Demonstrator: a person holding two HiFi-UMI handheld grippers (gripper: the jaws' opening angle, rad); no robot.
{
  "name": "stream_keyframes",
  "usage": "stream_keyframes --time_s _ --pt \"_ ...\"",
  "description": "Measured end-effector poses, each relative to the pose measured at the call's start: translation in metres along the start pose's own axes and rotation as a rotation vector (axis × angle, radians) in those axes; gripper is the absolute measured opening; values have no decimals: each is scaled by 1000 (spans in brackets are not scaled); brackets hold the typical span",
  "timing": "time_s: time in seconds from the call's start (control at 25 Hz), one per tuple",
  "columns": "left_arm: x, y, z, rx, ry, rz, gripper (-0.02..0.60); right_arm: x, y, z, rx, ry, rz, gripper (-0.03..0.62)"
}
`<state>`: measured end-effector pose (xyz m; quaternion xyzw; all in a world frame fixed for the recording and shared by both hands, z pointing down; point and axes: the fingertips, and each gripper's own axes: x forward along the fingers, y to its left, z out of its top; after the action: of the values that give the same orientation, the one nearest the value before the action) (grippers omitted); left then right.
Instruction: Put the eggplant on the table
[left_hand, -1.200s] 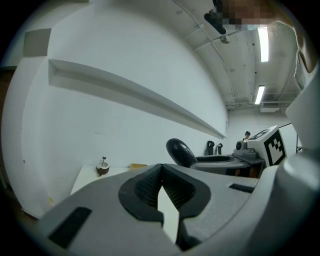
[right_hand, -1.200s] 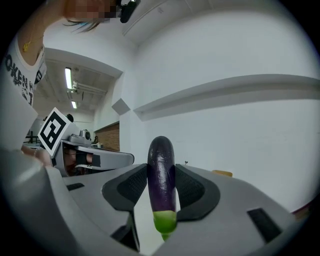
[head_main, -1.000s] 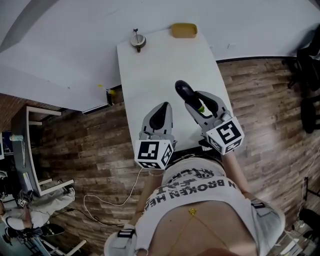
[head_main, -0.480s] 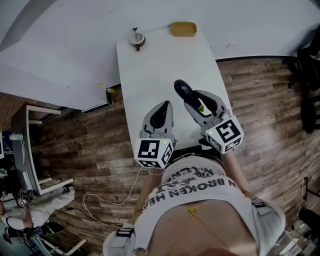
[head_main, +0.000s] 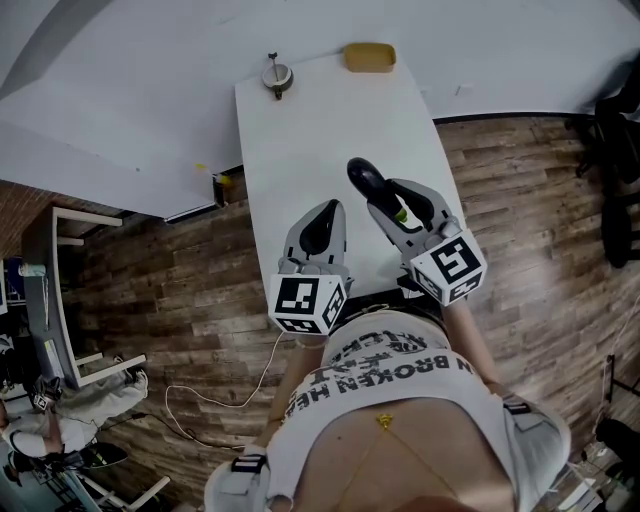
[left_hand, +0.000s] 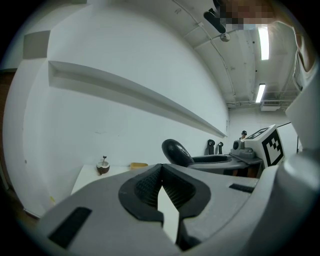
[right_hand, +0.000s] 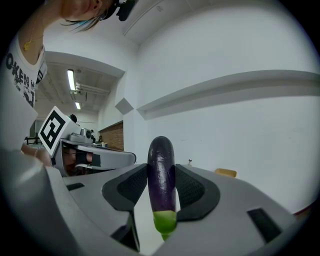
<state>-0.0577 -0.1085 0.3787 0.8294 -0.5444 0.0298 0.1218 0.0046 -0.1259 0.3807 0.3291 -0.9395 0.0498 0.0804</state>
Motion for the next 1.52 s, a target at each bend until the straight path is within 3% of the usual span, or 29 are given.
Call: stream_keyframes --time_s 1.04,1.52 --pt "-1 4 0 -1 8 7 -2 5 0 -7 -2 28 7 175" --pt "-9 10 -6 -16 19 25 -2 38 4 -80 -155 253 61 175"
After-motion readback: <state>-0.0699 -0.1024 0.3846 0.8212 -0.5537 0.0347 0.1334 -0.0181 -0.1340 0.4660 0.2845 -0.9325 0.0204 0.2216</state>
